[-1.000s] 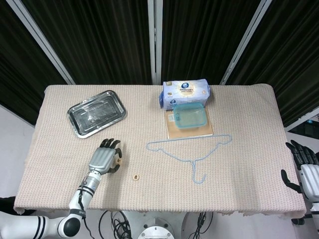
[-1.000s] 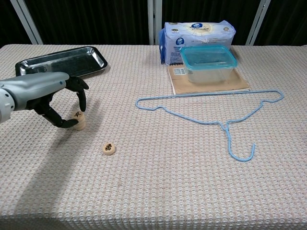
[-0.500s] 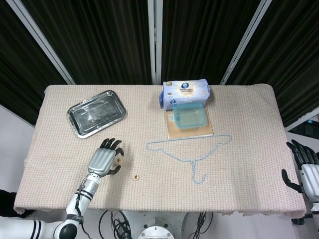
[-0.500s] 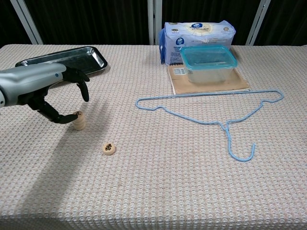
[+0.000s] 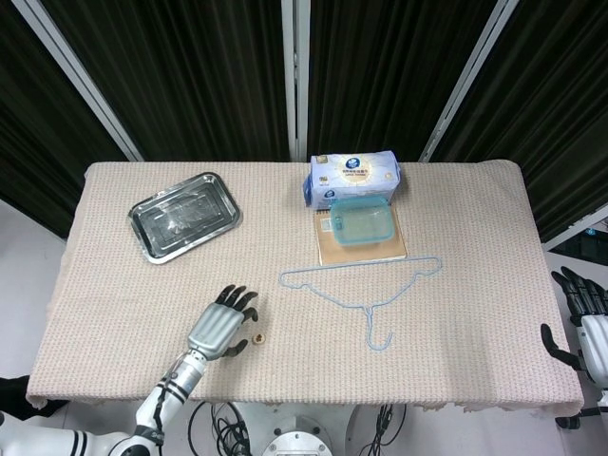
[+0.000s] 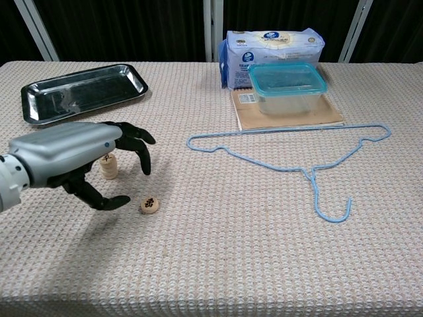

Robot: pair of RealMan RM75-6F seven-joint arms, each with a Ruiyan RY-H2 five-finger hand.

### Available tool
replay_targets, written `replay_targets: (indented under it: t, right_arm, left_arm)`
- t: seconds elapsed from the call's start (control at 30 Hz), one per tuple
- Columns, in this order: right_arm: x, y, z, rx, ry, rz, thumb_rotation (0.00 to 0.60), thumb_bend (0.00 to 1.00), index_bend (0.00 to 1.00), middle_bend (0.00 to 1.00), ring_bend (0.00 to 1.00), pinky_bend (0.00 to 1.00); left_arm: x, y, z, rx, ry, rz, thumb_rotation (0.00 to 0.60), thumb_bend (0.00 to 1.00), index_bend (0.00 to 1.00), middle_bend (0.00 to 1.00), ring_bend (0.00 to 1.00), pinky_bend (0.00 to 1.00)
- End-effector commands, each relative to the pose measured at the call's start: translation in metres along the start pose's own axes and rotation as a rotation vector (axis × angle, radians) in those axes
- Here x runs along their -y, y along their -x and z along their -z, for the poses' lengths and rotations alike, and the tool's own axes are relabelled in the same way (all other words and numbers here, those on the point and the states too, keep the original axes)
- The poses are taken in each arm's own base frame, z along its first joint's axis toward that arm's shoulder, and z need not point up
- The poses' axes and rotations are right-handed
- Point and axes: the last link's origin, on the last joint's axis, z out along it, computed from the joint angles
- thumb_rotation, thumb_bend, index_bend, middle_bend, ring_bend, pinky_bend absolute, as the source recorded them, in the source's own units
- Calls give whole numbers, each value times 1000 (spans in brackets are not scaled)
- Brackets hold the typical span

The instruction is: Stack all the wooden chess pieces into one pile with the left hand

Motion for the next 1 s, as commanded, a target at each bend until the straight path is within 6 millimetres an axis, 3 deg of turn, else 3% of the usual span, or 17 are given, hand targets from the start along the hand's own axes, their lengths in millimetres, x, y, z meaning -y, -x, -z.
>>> replay_targets:
  t: [0.03,0.43,1.0]
  right_arm:
    - [-2,-2,1,-5,2,-5,600,406,0,0,0,0]
    - [-3,-4,2,-13,0,-14,600,406,0,0,0,0]
    - [-4,-4,2,-10,2,-9,600,406,0,0,0,0]
  left_arm:
    - [-6,6,-3,7,35,1,600,310,378,88,0,0]
    - [-3,19,-10,19,43,-80,600,309,422,88,0,0]
    - [-1,25,-13,29,42,-46,600,310,446,88,0,0]
